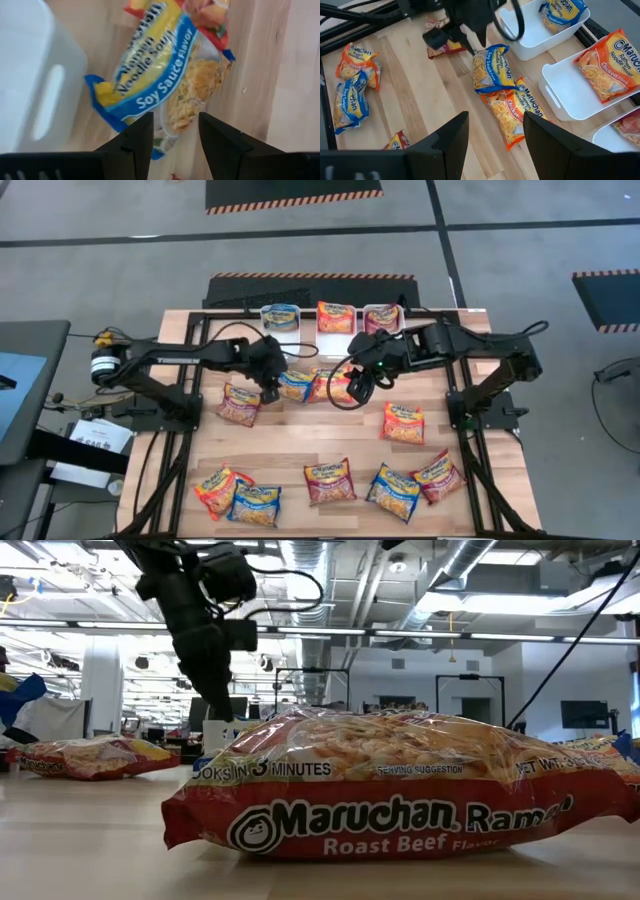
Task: Sort Maruchan noodles
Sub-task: Put the blue noodle pack into the left white bin
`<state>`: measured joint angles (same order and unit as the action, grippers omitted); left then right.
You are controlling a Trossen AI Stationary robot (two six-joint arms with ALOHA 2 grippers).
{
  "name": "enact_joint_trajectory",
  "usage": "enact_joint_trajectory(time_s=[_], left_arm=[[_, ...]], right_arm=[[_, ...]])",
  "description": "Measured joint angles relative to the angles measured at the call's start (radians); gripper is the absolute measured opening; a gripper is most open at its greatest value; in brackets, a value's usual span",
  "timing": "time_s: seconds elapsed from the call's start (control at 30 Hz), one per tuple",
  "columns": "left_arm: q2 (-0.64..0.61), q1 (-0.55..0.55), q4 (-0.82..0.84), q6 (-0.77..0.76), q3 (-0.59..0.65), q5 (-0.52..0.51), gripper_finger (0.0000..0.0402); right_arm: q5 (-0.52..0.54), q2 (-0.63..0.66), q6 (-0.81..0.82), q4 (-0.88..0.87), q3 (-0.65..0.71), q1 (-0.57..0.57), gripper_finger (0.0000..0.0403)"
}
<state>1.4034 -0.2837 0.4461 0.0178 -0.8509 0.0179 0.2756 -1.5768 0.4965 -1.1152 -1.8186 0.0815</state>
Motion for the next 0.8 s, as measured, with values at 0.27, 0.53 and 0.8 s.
enact_joint_trajectory(time_s=[0.27, 0.53, 0.8], left_arm=[[0.101, 0.010, -0.134, -0.003, 0.000, -0.063, 0.0142], [0.185, 0.009, -0.190, 0.019, -0.001, -0.109, 0.0142], [0.192, 0.032, -0.172, -0.061, -0.002, -0.052, 0.0142]], right_arm=[[0.000, 0.000, -0.008, -0.004, 0.000, -0.006, 0.0214], [0.000, 0.000, -0.012, -0.014, 0.000, -0.006, 0.0214], [0.000, 0.000, -0.034, -0.015, 0.000, -0.006, 0.0214]])
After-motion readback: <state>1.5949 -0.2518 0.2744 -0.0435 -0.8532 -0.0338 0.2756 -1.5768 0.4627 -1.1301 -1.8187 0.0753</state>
